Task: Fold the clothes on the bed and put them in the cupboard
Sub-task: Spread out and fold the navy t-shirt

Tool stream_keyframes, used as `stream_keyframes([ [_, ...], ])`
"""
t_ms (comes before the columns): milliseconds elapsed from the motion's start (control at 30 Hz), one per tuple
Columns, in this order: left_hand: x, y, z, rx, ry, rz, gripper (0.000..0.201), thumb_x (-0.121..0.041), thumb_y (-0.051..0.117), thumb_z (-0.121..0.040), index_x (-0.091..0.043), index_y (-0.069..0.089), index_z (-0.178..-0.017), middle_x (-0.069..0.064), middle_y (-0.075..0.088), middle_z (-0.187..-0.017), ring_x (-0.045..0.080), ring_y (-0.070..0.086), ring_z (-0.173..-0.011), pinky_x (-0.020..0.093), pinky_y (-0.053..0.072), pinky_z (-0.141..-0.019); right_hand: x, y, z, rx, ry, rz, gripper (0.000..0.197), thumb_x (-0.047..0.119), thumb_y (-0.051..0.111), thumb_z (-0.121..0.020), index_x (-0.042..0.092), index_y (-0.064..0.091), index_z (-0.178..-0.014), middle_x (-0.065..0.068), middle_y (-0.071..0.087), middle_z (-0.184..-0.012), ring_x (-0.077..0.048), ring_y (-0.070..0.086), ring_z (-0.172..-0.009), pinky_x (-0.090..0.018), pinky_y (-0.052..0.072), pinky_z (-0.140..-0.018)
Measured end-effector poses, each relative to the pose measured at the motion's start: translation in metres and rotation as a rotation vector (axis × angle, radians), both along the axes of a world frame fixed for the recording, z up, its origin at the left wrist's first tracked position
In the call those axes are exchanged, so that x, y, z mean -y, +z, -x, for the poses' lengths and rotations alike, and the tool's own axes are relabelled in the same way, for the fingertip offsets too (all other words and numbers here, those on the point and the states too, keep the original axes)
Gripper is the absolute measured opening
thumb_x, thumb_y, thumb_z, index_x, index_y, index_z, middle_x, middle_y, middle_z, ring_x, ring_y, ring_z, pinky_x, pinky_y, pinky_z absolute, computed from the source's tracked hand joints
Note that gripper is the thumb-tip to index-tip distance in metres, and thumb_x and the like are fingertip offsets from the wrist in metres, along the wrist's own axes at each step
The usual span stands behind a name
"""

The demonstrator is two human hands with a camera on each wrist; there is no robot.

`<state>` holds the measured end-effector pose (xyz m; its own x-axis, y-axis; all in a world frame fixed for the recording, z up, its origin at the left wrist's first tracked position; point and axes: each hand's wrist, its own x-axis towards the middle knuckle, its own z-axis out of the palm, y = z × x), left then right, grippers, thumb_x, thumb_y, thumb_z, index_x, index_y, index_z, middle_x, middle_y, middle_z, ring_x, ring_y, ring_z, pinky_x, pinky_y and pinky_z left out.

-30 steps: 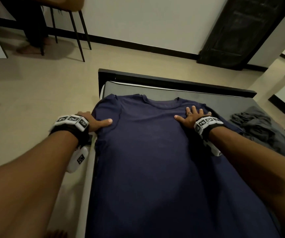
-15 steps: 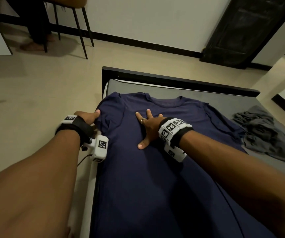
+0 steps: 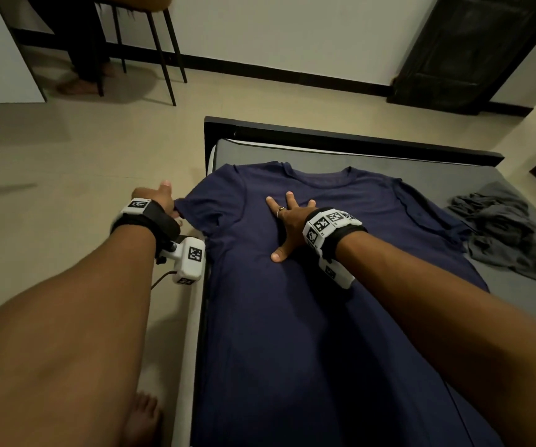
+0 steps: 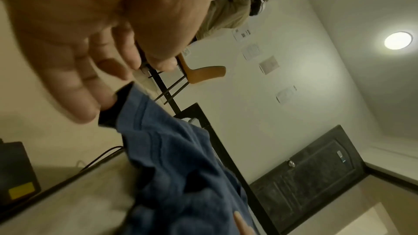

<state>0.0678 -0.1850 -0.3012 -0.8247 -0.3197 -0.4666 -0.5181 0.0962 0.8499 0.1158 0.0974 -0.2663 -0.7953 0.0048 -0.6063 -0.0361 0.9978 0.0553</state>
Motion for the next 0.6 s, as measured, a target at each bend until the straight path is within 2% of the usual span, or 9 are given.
stream_keyframes([
  [33, -0.004, 0.001, -0.006, 0.074, -0.09, 0.04, 0.066, -0.064, 0.046, -0.093, -0.004, 0.057, -0.117, 0.011, 0.065, -0.106, 0.029, 0.069, -0.091, 0.043, 0.06, -0.082, 0.0, 0.0, 0.0, 0.0, -0.002, 0.002, 0.152, 0.074, 0.085, -0.047, 0.049, -0.025, -0.149, -0.002, -0.029, -0.163, -0.058, -0.016, -0.144, -0.081, 0.01, -0.109],
  [67, -0.01, 0.003, -0.016, 0.151, -0.18, 0.028, 0.065, -0.069, 0.044, -0.091, -0.006, 0.057, -0.104, 0.01, 0.064, -0.099, 0.027, 0.067, -0.082, 0.04, 0.06, -0.073, 0.0, 0.0, 0.0, 0.0, -0.004, 0.003, 0.152, 0.074, 0.085, -0.048, 0.049, -0.025, -0.149, -0.002, -0.028, -0.163, -0.058, -0.016, -0.144, -0.08, 0.01, -0.109],
  [133, -0.022, 0.005, -0.034, 0.252, -0.359, -0.026, 0.061, -0.072, 0.042, -0.091, -0.012, 0.054, -0.087, 0.004, 0.059, -0.082, 0.02, 0.056, -0.063, 0.026, 0.05, -0.054, 0.0, 0.001, -0.001, -0.007, -0.001, 0.001, 0.15, 0.073, 0.085, -0.05, 0.049, -0.024, -0.15, -0.002, -0.028, -0.164, -0.058, -0.015, -0.144, -0.08, 0.01, -0.109],
  [233, -0.029, 0.012, -0.049, 0.278, -0.529, -0.066, 0.052, -0.069, 0.055, -0.086, -0.017, 0.056, -0.086, -0.002, 0.06, -0.07, 0.013, 0.053, -0.056, 0.03, 0.045, -0.069, 0.0, 0.001, -0.002, -0.01, 0.003, -0.004, 0.149, 0.074, 0.084, -0.05, 0.049, -0.024, -0.15, -0.002, -0.027, -0.164, -0.058, -0.014, -0.144, -0.08, 0.01, -0.109],
  [300, -0.026, 0.015, -0.052, 0.256, -0.508, -0.127, 0.042, -0.053, 0.068, -0.085, -0.014, 0.057, -0.094, 0.001, 0.061, -0.081, 0.015, 0.056, -0.066, 0.032, 0.052, -0.067, 0.0, 0.0, -0.002, -0.007, 0.001, -0.002, 0.15, 0.074, 0.084, -0.05, 0.049, -0.024, -0.15, -0.002, -0.027, -0.164, -0.058, -0.015, -0.144, -0.08, 0.009, -0.109],
  [400, -0.023, 0.016, -0.05, 0.197, -0.46, -0.1, 0.038, -0.032, 0.078, -0.083, -0.006, 0.062, -0.106, 0.008, 0.064, -0.093, 0.018, 0.06, -0.071, 0.027, 0.055, -0.049, 0.0, 0.001, -0.002, -0.012, 0.001, -0.01, 0.148, 0.073, 0.084, -0.051, 0.048, -0.023, -0.151, -0.002, -0.026, -0.164, -0.058, -0.014, -0.144, -0.079, 0.009, -0.11],
  [467, -0.023, 0.017, -0.05, 0.178, -0.422, -0.09, 0.029, -0.02, 0.072, -0.09, -0.003, 0.064, -0.112, 0.006, 0.07, -0.088, 0.017, 0.066, -0.065, 0.023, 0.054, -0.044, 0.0, 0.002, -0.003, -0.017, 0.004, -0.015, 0.148, 0.073, 0.084, -0.053, 0.047, -0.023, -0.151, -0.003, -0.025, -0.165, -0.059, -0.013, -0.144, -0.078, 0.01, -0.111],
  [533, -0.021, 0.02, -0.05, 0.187, -0.4, -0.12, 0.01, -0.016, 0.06, -0.098, -0.007, 0.061, -0.102, 0.004, 0.07, -0.068, 0.015, 0.066, -0.05, 0.022, 0.053, -0.041, 0.001, 0.003, -0.003, -0.014, 0.006, -0.021, 0.147, 0.072, 0.084, -0.054, 0.047, -0.023, -0.151, -0.003, -0.025, -0.165, -0.059, -0.013, -0.144, -0.078, 0.01, -0.111],
  [600, -0.016, 0.021, -0.048, 0.209, -0.351, -0.151, 0.008, -0.013, 0.053, -0.102, -0.006, 0.057, -0.098, 0.01, 0.07, -0.076, 0.021, 0.068, -0.05, 0.026, 0.054, -0.04, 0.001, 0.003, -0.003, -0.011, 0.007, -0.026, 0.147, 0.073, 0.083, -0.053, 0.047, -0.023, -0.151, -0.004, -0.026, -0.164, -0.059, -0.012, -0.144, -0.078, 0.01, -0.111],
])
